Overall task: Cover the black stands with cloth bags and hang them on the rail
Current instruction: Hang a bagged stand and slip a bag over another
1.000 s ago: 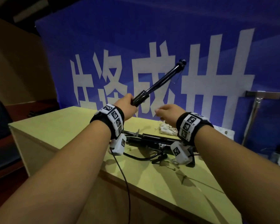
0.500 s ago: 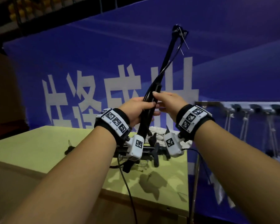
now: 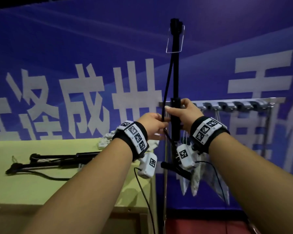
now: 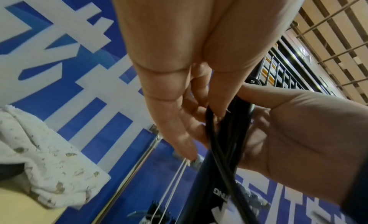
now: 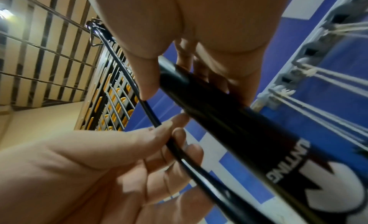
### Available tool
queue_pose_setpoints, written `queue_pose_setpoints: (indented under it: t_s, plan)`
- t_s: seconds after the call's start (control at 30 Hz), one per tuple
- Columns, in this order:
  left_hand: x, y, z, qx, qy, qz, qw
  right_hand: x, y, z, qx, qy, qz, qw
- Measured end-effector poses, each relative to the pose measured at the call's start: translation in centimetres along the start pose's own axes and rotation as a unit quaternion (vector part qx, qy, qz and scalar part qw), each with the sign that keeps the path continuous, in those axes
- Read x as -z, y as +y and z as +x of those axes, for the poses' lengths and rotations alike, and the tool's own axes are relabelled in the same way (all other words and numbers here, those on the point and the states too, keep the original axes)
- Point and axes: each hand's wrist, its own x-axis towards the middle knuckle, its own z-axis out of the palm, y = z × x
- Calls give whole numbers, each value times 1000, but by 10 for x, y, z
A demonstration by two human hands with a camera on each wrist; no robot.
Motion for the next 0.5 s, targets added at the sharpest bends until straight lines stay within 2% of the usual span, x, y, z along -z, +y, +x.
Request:
queue_pose_setpoints:
  t_s: [0.17,0.27,0.37,0.5]
  plan:
    - [-42,-34,20,25,-21,19,999,34,41,-1,-19,54,-30,998]
    - [-60,-56,31,40,-26,42,998,52,68,3,-61,64,-38,995]
    - [-72,-79,41,43,-29,48,998,62,88,-1,-66,64,-53,994]
    - [-87,-109,60,59,-70,78,993,70,116,-5,-72,77,-101,989]
